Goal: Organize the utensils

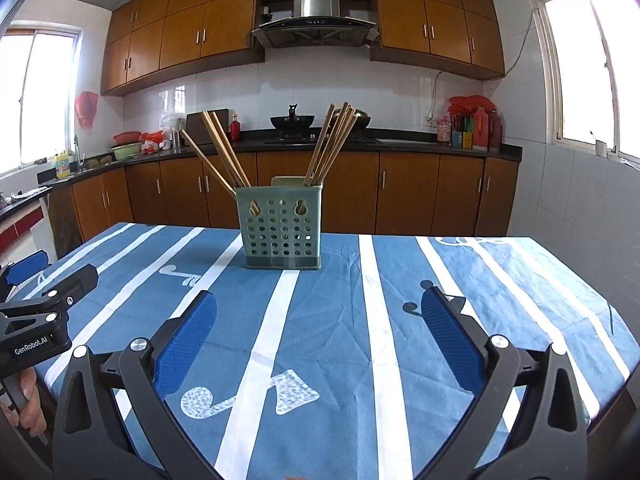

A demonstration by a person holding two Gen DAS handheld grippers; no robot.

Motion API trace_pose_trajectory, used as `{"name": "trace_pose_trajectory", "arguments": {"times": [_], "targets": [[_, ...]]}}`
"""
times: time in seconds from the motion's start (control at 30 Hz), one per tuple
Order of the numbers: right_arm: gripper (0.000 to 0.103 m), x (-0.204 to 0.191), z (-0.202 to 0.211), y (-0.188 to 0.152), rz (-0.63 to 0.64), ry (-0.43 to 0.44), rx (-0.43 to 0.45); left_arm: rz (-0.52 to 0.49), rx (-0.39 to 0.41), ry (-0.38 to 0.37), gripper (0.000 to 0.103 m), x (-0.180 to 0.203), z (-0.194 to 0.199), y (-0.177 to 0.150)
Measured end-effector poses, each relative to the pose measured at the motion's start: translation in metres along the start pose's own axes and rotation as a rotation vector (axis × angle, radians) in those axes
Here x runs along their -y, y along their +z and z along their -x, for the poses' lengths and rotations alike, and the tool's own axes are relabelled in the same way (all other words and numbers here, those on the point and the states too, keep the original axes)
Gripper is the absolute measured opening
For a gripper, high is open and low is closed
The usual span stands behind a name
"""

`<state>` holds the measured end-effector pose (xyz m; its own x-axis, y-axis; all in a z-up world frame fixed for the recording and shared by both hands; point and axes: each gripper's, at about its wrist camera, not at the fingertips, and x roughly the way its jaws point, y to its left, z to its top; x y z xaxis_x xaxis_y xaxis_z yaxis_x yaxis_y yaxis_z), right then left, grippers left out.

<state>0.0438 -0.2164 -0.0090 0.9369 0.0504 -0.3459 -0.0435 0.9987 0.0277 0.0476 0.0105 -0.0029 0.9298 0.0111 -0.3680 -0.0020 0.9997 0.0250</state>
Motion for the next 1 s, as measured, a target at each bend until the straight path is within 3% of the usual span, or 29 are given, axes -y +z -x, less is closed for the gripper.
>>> {"name": "trace_pose_trajectory", "arguments": {"times": [1.0], "targets": [[0.101, 0.0074, -0.0024, -0.0063, -0.02, -0.001, -0.027, 0.006, -0.014, -0.018, 0.099, 0.0043, -0.0049, -0.0082]]}}
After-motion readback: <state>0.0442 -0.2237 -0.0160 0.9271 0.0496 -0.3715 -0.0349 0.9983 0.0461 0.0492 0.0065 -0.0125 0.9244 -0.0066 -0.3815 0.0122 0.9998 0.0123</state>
